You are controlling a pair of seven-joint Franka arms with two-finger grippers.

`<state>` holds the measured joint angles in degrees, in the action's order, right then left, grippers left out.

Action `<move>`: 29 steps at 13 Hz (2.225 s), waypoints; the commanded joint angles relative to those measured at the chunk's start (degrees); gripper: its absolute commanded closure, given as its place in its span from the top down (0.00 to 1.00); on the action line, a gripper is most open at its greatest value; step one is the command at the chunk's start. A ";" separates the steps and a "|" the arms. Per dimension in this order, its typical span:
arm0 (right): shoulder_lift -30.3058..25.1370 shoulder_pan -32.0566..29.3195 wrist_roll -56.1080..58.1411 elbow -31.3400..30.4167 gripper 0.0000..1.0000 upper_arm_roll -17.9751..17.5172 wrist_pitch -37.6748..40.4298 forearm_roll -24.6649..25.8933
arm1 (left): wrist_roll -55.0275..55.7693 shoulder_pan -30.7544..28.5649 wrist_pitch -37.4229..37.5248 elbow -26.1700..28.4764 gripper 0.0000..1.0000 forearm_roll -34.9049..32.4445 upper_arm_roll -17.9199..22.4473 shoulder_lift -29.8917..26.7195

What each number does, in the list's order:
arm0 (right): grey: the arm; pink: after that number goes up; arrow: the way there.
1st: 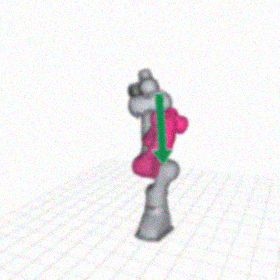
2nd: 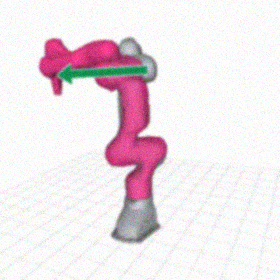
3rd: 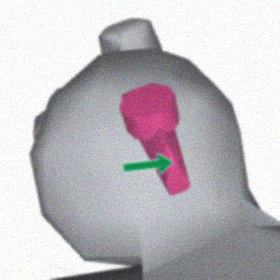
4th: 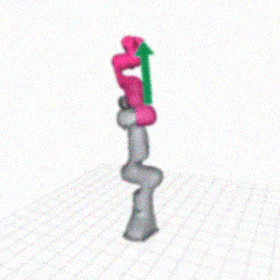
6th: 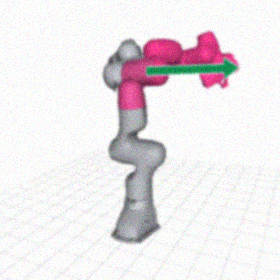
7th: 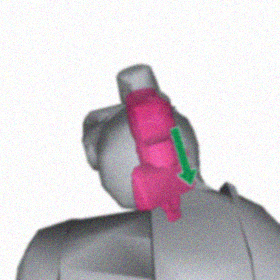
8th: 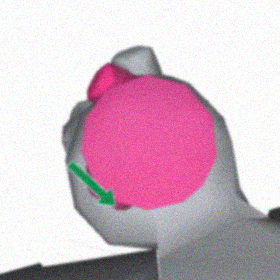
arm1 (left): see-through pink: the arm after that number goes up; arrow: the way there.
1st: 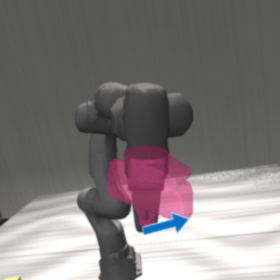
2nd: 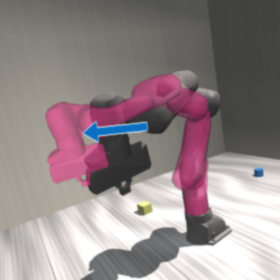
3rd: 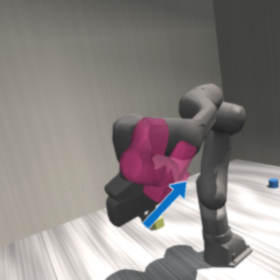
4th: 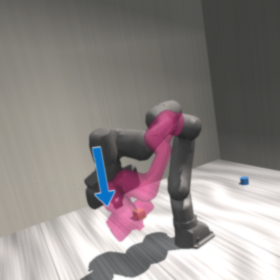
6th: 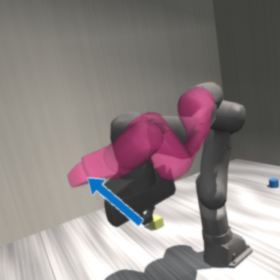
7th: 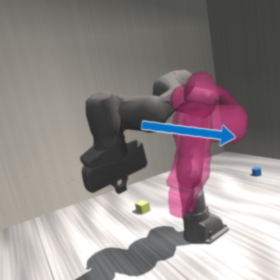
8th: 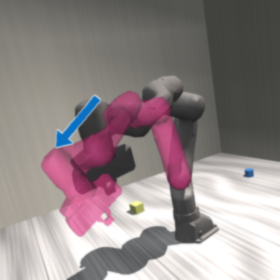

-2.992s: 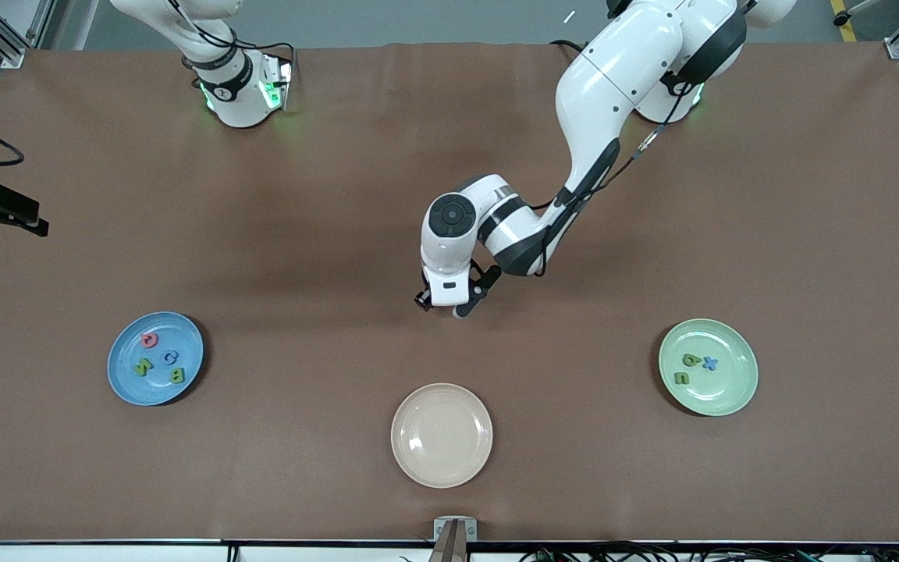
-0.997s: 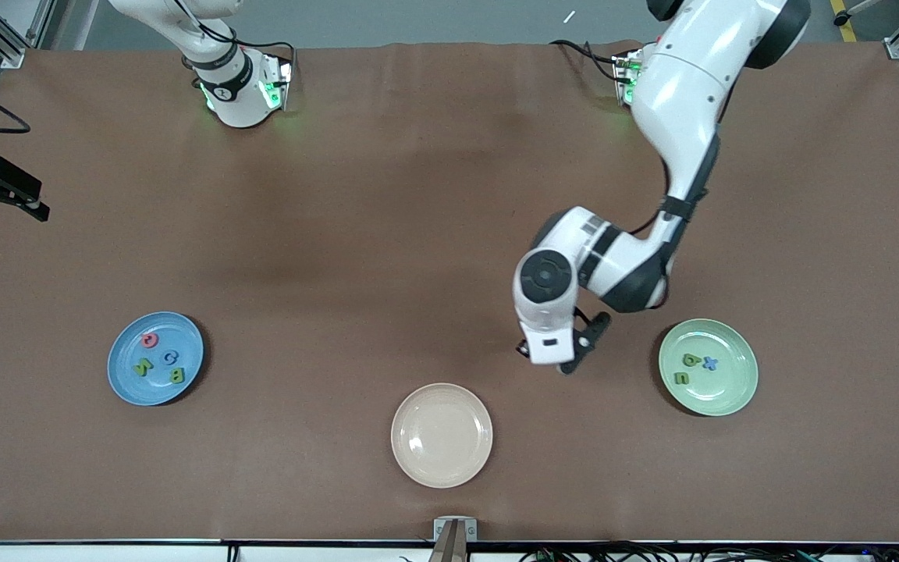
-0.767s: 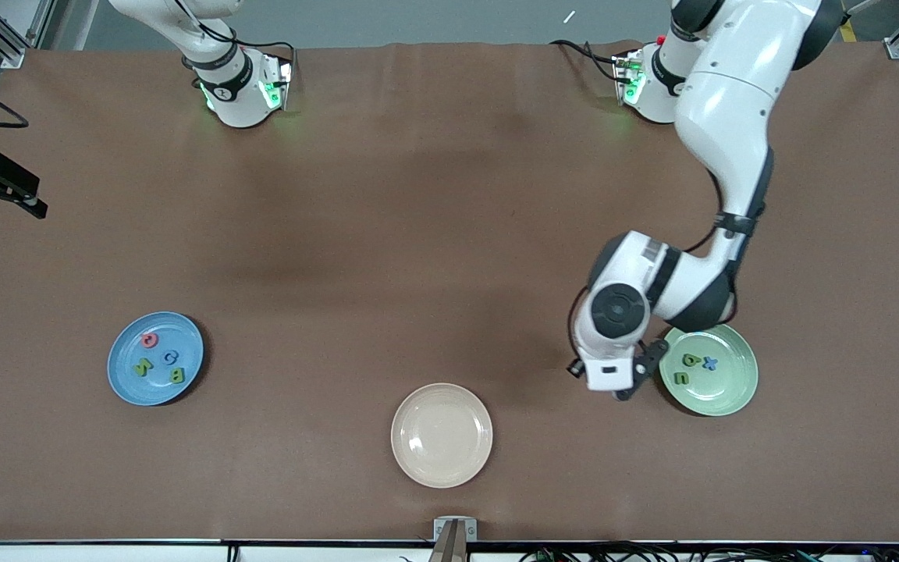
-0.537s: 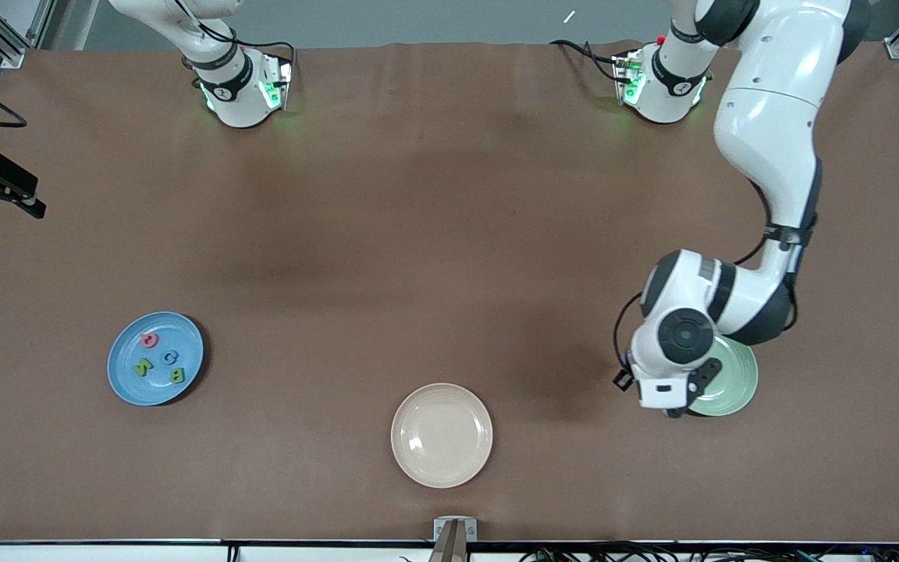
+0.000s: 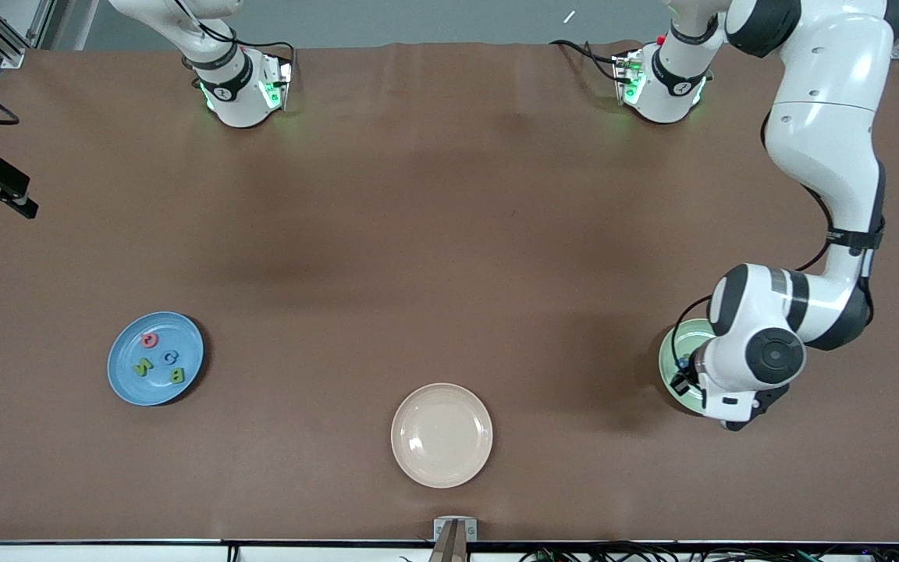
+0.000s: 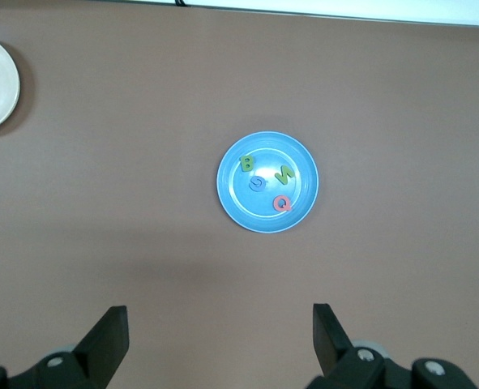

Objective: Sort uppercase to blue plate, lowercase to green plate

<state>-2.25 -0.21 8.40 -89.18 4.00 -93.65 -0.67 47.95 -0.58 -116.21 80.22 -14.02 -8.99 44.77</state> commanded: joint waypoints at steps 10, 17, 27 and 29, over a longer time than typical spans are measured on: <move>-0.48 0.39 -1.64 0.05 1.00 -0.22 1.89 0.50 | -18.68 -7.25 -2.70 3.19 0.24 -0.74 -0.41 -0.65; -0.48 0.48 -2.34 0.14 1.00 -0.66 1.89 0.50 | -18.94 -6.98 -1.14 3.36 1.00 -0.65 -0.76 -2.22; -0.48 0.47 -2.43 0.05 1.00 -0.66 1.98 0.50 | -19.03 -7.07 15.66 2.57 1.00 1.72 -11.05 -25.77; -0.48 0.47 -2.43 0.05 1.00 -0.66 2.07 0.50 | -20.77 -7.16 17.66 0.47 1.00 3.47 -11.13 -27.80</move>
<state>-2.24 -0.11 7.15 -89.09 3.31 -92.19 -0.67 29.28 -7.11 -100.25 81.03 -12.43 -20.08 18.71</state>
